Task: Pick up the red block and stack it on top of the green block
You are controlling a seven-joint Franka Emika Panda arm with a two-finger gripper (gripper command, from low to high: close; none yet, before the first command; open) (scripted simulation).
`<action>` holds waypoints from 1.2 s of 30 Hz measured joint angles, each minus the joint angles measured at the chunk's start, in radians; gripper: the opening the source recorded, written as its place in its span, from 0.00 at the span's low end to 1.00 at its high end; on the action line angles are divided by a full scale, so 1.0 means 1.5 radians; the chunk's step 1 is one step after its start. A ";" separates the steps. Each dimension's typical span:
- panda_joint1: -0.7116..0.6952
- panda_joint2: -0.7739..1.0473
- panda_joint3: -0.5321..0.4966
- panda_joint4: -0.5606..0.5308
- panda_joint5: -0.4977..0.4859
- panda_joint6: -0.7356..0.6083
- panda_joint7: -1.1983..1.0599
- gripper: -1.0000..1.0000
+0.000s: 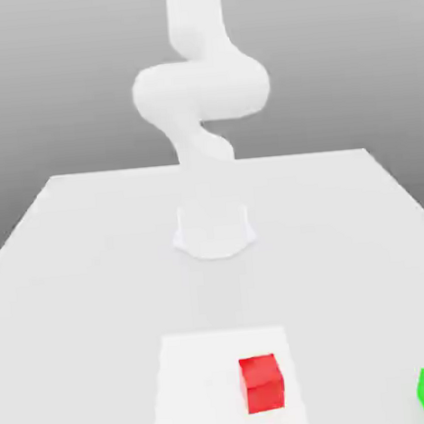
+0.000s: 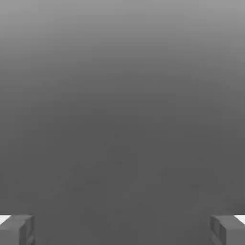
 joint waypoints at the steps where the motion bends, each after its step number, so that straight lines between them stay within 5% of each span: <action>1: 0.001 0.026 0.002 -0.009 0.000 0.012 -0.001 0.50; 22: 0.033 0.536 0.028 -0.174 -0.009 0.248 -0.020 0.50; 27: 0.038 0.657 0.021 -0.166 -0.022 0.342 -0.012 0.50; 28: 0.040 0.680 0.019 -0.163 -0.024 0.361 -0.010 0.00; 36: 0.038 0.669 0.020 -0.164 -0.025 0.353 -0.009 0.00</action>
